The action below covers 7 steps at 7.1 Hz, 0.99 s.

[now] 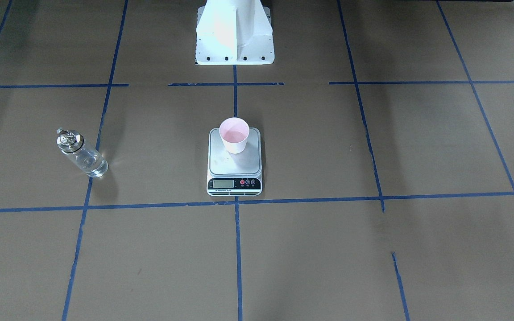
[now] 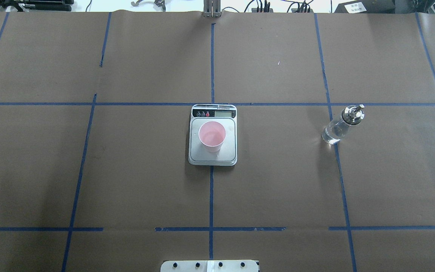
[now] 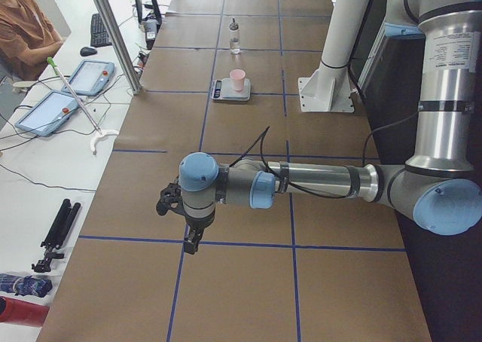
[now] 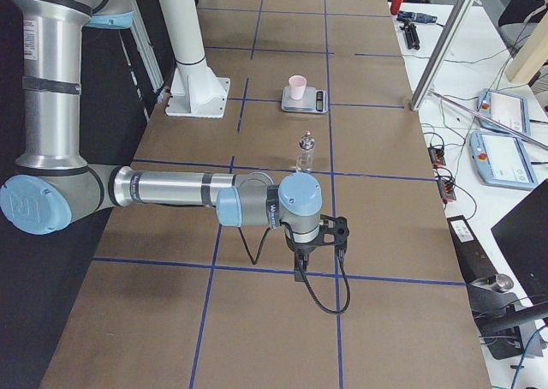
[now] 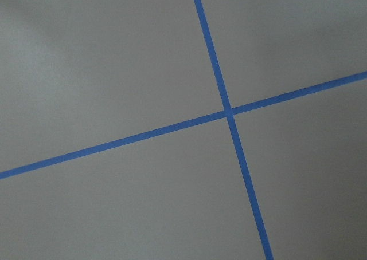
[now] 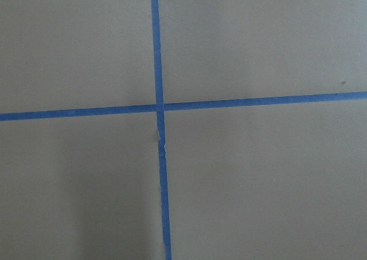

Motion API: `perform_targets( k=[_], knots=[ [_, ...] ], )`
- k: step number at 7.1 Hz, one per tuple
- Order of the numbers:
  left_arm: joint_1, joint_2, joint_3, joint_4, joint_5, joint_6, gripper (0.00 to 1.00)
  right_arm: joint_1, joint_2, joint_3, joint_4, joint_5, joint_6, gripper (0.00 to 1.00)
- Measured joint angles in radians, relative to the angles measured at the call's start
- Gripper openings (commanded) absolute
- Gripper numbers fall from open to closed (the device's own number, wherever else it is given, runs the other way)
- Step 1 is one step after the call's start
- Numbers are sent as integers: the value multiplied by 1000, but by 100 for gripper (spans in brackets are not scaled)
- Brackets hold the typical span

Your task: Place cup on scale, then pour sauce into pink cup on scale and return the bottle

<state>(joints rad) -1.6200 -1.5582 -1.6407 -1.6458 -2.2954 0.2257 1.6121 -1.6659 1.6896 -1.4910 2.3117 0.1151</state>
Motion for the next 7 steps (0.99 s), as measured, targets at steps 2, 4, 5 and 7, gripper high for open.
perform_targets(
  k=[2,4,5,7],
  knots=[
    [-2,0,-12,-1,-1,-1,100,0,0,0,0,0,0,100],
    [-3,3,-14,1,0,-2,100,0,0,-1,0,0,0,100],
    [-3,3,-14,3,2,-3,100,0,-1,-2,0,0,0,100],
    [-3,7,-13,8,3,-5,100,-1,-1,-3,0,1,1,100]
  ],
)
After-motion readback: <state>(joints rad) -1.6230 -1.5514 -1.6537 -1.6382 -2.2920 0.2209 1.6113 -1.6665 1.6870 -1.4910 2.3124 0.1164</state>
